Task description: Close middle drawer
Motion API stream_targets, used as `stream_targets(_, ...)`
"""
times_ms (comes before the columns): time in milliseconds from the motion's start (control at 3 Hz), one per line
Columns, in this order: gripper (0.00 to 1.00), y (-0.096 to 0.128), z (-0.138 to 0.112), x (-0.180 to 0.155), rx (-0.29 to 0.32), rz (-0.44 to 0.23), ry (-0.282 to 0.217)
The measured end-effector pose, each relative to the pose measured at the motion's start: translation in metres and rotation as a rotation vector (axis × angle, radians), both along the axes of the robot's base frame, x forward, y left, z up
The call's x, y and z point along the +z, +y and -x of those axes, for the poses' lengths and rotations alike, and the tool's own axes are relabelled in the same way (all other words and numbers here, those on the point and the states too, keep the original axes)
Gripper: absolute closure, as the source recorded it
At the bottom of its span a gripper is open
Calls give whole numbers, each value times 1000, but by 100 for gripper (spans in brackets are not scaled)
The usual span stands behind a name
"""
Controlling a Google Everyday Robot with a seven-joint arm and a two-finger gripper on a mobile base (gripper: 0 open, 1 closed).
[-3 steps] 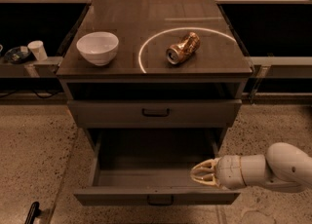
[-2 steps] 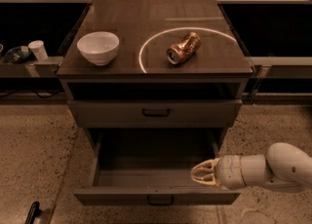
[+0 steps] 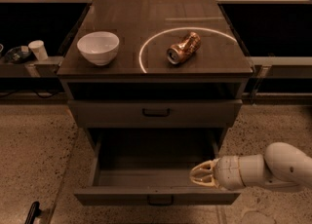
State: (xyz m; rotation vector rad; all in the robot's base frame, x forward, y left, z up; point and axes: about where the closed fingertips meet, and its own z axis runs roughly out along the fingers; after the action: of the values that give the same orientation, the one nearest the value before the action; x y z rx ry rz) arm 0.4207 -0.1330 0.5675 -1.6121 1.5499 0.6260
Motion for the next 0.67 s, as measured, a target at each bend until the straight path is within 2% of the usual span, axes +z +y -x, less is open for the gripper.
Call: stream_targets(667, 100, 14, 19, -30, 56, 112, 39)
